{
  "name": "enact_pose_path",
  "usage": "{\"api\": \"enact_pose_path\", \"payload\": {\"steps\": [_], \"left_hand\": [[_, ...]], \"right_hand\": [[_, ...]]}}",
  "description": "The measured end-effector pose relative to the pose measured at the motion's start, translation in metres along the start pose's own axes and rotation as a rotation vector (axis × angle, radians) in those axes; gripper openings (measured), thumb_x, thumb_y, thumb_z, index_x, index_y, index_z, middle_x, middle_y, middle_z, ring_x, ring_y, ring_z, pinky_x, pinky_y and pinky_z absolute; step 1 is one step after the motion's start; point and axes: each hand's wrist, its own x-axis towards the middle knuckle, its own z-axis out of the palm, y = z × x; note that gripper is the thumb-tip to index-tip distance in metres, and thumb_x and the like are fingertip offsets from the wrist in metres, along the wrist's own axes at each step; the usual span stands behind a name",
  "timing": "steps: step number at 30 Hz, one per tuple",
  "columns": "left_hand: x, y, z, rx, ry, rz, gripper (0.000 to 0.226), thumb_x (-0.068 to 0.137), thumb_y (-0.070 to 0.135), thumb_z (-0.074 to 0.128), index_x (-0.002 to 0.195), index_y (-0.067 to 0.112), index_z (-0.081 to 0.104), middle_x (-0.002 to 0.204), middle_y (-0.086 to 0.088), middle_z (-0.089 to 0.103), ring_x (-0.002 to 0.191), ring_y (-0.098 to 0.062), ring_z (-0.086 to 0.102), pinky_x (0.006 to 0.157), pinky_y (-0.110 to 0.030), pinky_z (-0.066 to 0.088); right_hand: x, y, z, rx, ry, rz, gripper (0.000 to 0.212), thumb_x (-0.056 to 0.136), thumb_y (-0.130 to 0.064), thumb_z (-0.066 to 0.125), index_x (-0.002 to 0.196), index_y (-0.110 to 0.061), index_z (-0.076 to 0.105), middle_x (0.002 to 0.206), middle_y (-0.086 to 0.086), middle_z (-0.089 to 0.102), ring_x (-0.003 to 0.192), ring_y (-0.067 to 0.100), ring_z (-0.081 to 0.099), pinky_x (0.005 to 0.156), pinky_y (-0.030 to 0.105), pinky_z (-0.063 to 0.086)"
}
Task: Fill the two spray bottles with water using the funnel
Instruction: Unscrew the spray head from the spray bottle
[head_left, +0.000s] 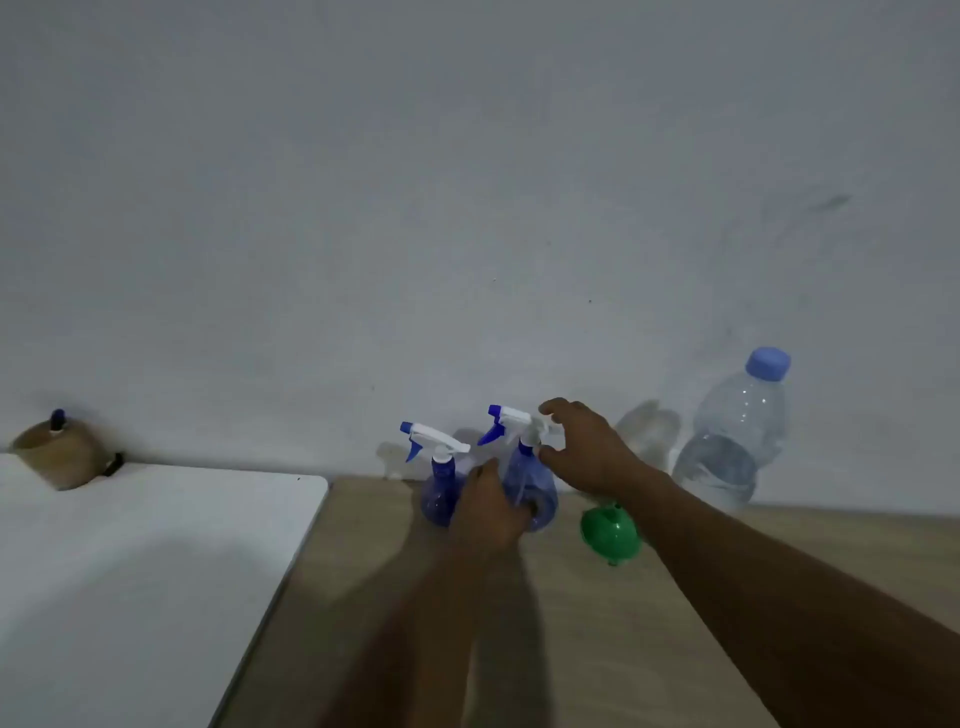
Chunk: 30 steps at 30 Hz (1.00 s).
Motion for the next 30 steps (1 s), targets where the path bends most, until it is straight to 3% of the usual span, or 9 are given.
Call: {"api": "enact_pose_path", "payload": {"steps": [5,10,18,21,25,30], "left_hand": [[0.016,-0.006,0.009,0.029,0.022,-0.035,0.083,0.082,0.030,0.081,0.153,0.020,0.038,0.151,-0.005,0.047,0.137,-0.027,0.050,0.111,-0.039,0.045],[0.014,-0.010,0.013,0.022,0.014,-0.053,0.067,0.081,0.035,0.084,0.138,0.021,0.051,0.126,-0.003,0.065,0.116,-0.025,0.064,0.099,-0.041,0.054],[-0.053,-0.019,0.011,0.051,-0.012,-0.089,0.073,0.075,0.050,0.082,0.136,0.032,0.047,0.131,0.004,0.061,0.116,-0.020,0.062,0.097,-0.039,0.055],[-0.084,-0.020,0.010,0.081,-0.042,-0.080,0.075,0.076,0.050,0.082,0.139,0.029,0.048,0.131,0.005,0.060,0.117,-0.020,0.062,0.099,-0.041,0.054],[-0.119,-0.021,0.008,0.037,-0.098,-0.111,0.061,0.070,0.046,0.080,0.124,0.031,0.058,0.120,0.010,0.068,0.110,-0.015,0.067,0.094,-0.041,0.056],[-0.145,-0.022,0.006,-0.004,-0.091,-0.114,0.077,0.055,0.065,0.069,0.125,0.032,0.059,0.118,0.011,0.070,0.107,-0.013,0.068,0.093,-0.042,0.057]], "right_hand": [[0.021,0.000,0.024,-0.035,-0.036,-0.010,0.039,0.090,-0.017,0.063,0.127,-0.013,0.052,0.116,0.012,0.063,0.094,0.026,0.058,0.077,0.032,0.045],[0.020,0.000,0.037,-0.113,-0.035,0.021,0.031,0.089,-0.020,0.063,0.118,-0.014,0.053,0.108,0.010,0.067,0.090,0.026,0.063,0.076,0.036,0.052],[-0.035,-0.010,0.038,-0.159,-0.082,0.017,0.030,0.082,-0.025,0.067,0.109,-0.017,0.054,0.101,0.003,0.066,0.088,0.026,0.062,0.075,0.039,0.054],[-0.064,-0.013,0.040,-0.185,-0.064,-0.023,0.031,0.081,-0.029,0.068,0.104,-0.016,0.051,0.097,0.002,0.061,0.083,0.024,0.060,0.072,0.039,0.052],[-0.101,-0.014,0.051,-0.101,-0.013,-0.113,0.030,0.081,-0.025,0.068,0.100,-0.012,0.049,0.093,0.005,0.058,0.076,0.026,0.057,0.064,0.040,0.048],[-0.128,-0.014,0.060,-0.008,0.031,-0.167,0.029,0.081,-0.019,0.069,0.104,-0.013,0.052,0.091,-0.002,0.054,0.079,0.022,0.052,0.065,0.039,0.046]]}}
